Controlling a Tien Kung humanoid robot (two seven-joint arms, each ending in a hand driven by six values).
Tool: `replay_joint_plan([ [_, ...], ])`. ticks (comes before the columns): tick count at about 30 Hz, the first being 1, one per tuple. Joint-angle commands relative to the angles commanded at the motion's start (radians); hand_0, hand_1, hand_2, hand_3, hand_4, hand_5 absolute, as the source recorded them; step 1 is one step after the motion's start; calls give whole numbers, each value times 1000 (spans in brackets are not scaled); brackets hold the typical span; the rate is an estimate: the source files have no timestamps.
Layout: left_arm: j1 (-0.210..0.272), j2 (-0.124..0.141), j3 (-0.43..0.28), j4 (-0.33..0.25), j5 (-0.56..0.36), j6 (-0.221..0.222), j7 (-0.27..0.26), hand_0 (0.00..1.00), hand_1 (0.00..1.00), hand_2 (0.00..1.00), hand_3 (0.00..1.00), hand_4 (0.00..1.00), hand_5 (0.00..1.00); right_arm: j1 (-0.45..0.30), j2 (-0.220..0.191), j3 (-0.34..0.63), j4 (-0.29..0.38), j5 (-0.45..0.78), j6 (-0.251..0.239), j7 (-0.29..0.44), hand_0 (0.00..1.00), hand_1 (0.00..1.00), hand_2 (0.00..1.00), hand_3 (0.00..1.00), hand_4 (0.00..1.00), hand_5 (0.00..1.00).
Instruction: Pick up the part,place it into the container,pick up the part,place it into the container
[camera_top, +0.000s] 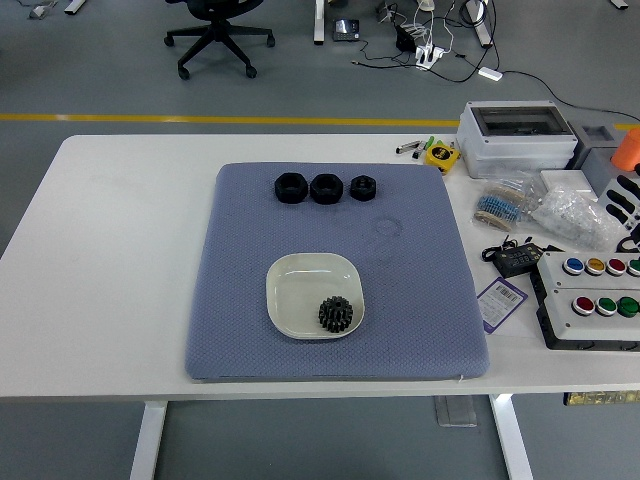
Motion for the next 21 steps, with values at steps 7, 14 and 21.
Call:
replay_joint_plan([
  [7,-8,-2,24,0,-39,6,-7,744,706,646,582,640,621,20,2,0,-5,-6,-8,-31,617,664,770,661,998,925],
  [14,-16,-5,41,-1,-63,9,-10,744,703,645,584,641,622,50,3,-7,-11,26,-54,-35,198,276,383,256,998,804],
  [21,-17,-7,48,0,-82,13,-12,744,702,640,583,641,623,64,-1,-9,-10,37,-94,-21,133,159,242,171,998,789],
])
